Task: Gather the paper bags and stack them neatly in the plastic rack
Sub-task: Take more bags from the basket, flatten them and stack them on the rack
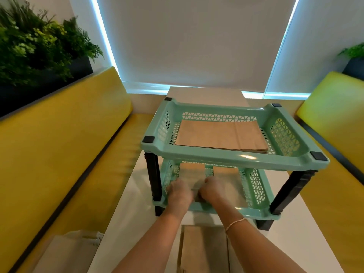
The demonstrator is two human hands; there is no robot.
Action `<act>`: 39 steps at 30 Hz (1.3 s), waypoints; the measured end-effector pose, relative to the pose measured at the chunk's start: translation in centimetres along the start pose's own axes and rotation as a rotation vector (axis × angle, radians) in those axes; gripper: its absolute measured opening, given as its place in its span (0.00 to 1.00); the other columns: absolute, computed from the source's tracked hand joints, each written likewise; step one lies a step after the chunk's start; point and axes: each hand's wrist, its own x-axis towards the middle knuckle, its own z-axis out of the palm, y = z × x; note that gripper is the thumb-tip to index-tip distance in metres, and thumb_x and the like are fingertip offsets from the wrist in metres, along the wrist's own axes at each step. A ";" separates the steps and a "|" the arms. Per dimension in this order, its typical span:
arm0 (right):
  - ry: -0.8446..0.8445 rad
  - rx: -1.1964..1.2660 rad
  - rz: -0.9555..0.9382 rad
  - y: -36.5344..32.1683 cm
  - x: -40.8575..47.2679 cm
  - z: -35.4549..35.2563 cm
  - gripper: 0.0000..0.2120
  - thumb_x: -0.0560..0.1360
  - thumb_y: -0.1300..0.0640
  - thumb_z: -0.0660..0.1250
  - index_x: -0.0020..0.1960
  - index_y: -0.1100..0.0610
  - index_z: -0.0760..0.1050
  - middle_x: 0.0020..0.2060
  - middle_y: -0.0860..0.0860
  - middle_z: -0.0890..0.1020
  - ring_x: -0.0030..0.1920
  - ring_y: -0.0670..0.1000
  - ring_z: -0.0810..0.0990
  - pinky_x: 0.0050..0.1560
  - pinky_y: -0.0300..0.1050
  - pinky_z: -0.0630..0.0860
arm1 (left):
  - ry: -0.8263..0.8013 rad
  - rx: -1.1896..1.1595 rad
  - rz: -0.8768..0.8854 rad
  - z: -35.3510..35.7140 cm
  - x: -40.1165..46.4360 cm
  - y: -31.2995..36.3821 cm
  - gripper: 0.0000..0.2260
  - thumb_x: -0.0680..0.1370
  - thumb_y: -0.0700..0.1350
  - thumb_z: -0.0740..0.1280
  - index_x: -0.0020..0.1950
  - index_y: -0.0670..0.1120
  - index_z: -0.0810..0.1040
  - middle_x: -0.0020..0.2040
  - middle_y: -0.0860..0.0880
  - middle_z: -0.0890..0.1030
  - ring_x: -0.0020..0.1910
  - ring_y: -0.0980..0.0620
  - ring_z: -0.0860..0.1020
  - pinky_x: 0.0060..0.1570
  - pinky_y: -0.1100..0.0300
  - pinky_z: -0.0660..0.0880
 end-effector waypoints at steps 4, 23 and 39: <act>0.010 -0.010 -0.021 -0.1 -0.4 -0.4 0.12 0.73 0.61 0.66 0.56 0.61 0.76 0.49 0.55 0.80 0.52 0.53 0.78 0.53 0.43 0.74 | 0.012 -0.061 0.004 -0.5 -0.6 0.0 0.16 0.76 0.42 0.66 0.63 0.41 0.71 0.60 0.42 0.74 0.60 0.44 0.73 0.53 0.56 0.72; 0.211 -0.068 0.168 9.3 -14.5 0.4 0.14 0.74 0.58 0.61 0.59 0.58 0.71 0.52 0.55 0.79 0.50 0.55 0.78 0.50 0.47 0.78 | -0.216 0.071 0.267 3.9 -12.3 -5.7 0.16 0.76 0.49 0.67 0.62 0.46 0.76 0.61 0.46 0.75 0.59 0.48 0.74 0.53 0.59 0.73; 0.430 -0.043 0.045 7.3 -17.4 1.8 0.23 0.74 0.56 0.63 0.68 0.51 0.68 0.58 0.53 0.78 0.61 0.54 0.69 0.61 0.46 0.63 | -0.146 0.017 0.282 4.8 -13.0 -6.6 0.20 0.74 0.51 0.69 0.65 0.49 0.73 0.71 0.44 0.65 0.65 0.45 0.69 0.63 0.55 0.70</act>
